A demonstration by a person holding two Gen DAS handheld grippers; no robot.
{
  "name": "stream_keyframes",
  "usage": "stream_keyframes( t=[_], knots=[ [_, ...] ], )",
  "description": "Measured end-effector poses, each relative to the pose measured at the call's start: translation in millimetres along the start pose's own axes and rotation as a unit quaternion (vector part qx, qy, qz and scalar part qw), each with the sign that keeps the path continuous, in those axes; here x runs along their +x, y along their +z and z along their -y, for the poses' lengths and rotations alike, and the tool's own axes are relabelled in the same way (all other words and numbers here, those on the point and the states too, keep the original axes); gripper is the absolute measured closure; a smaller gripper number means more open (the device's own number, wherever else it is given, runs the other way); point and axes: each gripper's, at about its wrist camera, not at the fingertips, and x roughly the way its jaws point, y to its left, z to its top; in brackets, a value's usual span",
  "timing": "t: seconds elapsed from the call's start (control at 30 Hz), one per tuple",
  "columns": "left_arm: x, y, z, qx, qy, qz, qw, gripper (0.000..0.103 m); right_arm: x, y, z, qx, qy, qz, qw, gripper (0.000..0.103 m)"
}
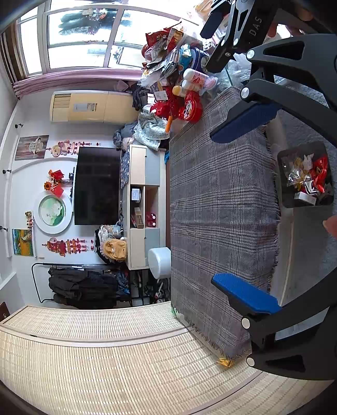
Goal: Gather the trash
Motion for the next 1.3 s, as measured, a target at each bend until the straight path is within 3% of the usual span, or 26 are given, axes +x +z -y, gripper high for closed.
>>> stream_keyframes(
  t=[1.3],
  knots=[
    [-2.7,-7.9,7.8,0.001,-0.009,-0.013,0.9999,0.008,0.4,-7.8,-3.2,0.001,0.005,-0.006,1.0,0.003]
  ],
)
